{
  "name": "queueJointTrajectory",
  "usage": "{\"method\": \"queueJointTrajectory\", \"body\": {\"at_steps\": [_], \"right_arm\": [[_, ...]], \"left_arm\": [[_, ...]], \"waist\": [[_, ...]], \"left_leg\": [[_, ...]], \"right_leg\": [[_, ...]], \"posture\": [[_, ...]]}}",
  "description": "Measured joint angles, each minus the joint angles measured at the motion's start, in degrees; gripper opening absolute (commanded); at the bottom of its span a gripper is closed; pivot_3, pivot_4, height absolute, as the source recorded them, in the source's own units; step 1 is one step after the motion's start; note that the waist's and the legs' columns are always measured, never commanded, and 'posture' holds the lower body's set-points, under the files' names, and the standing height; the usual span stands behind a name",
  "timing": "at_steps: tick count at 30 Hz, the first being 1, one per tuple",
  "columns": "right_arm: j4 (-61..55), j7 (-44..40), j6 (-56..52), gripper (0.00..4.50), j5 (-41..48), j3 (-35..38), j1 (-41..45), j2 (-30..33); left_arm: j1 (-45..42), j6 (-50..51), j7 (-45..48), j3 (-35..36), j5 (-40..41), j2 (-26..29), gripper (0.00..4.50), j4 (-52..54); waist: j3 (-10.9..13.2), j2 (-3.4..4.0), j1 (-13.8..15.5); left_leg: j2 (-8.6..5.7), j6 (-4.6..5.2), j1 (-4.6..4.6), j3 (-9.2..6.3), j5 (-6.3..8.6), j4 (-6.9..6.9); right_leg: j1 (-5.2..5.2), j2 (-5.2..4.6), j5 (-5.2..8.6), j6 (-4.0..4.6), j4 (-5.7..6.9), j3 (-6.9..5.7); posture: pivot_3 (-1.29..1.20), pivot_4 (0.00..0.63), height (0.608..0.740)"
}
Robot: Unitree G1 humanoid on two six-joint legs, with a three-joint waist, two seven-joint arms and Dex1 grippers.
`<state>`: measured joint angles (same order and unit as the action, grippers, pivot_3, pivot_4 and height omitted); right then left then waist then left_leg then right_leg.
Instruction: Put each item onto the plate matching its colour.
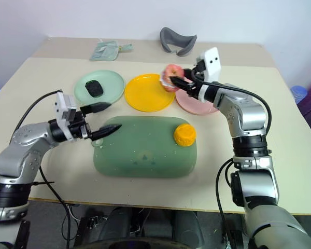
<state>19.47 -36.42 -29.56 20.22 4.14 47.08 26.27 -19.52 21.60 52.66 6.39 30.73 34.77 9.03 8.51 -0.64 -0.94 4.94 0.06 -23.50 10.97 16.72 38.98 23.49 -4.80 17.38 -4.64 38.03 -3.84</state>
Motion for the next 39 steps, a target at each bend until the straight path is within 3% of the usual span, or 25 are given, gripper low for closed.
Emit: {"method": "queueJointTrajectory", "body": {"at_steps": [5,10,15,18,24,32,39], "right_arm": [[18.9,2.9,11.1,1.94,-4.6,1.5,2.2,0.2],[29.7,4.0,19.3,1.94,-6.0,3.3,4.1,-0.5],[34.4,4.8,23.4,4.29,-6.2,5.0,4.9,-1.1],[34.6,5.4,24.7,4.48,-6.1,5.7,4.8,-1.6],[20.4,1.7,21.4,4.48,-3.6,6.1,-1.3,-0.8],[-13.9,-7.8,1.0,4.48,6.9,5.8,-22.8,6.0],[-28.2,-9.5,-7.8,4.48,12.7,5.9,-34.0,8.5]], "left_arm": [[-3.6,-0.3,-4.3,0.0,-1.5,-2.8,4.50,-2.0],[-3.8,-1.1,-4.7,-0.4,-2.7,-3.5,4.50,-3.9],[-3.7,-2.4,-4.0,-0.5,-3.2,-3.5,4.50,-4.5],[-3.7,-2.5,-3.6,-0.7,-3.2,-3.6,4.50,-4.5],[-3.7,-2.5,-2.5,-1.2,-3.2,-3.7,4.50,-4.6],[-3.9,-2.4,-1.5,-1.7,-3.2,-3.9,4.50,-5.3],[-4.7,-2.5,0.1,-2.7,-3.2,-4.0,4.50,-6.7]], "waist": [[0.0,0.08,-0.3],[0.1,0.17,-0.5],[0.1,0.17,-0.4],[0.1,0.20,-0.4],[0.1,0.22,-0.1],[0.1,0.21,0.1],[0.1,0.21,0.2]], "left_leg": [[0.01,-0.01,0.00,0.11,-0.01,-0.03],[0.03,-0.04,0.01,0.23,-0.03,-0.03],[0.03,-0.04,0.01,0.24,-0.03,-0.02],[0.03,-0.04,0.01,0.24,-0.03,-0.02],[0.03,-0.04,0.00,0.17,-0.03,-0.01],[0.02,-0.04,0.01,0.01,-0.02,0.00],[0.02,-0.03,0.01,-0.01,-0.02,0.02]], "right_leg": [[0.03,0.01,0.00,-0.01,0.01,0.02],[0.06,0.04,0.00,-0.01,0.03,0.05],[0.05,0.02,0.00,-0.02,0.03,0.06],[0.05,0.02,0.00,-0.02,0.03,0.06],[0.04,0.01,0.00,-0.02,0.02,0.06],[0.00,0.03,0.00,-0.03,0.01,0.06],[-0.01,0.04,0.00,-0.03,0.01,0.05]], "posture": [[0.00,0.150,0.740],[0.00,0.150,0.740],[0.00,0.150,0.740],[0.00,0.150,0.740],[0.00,0.150,0.740],[0.00,0.150,0.740],[0.00,0.150,0.740]]}}
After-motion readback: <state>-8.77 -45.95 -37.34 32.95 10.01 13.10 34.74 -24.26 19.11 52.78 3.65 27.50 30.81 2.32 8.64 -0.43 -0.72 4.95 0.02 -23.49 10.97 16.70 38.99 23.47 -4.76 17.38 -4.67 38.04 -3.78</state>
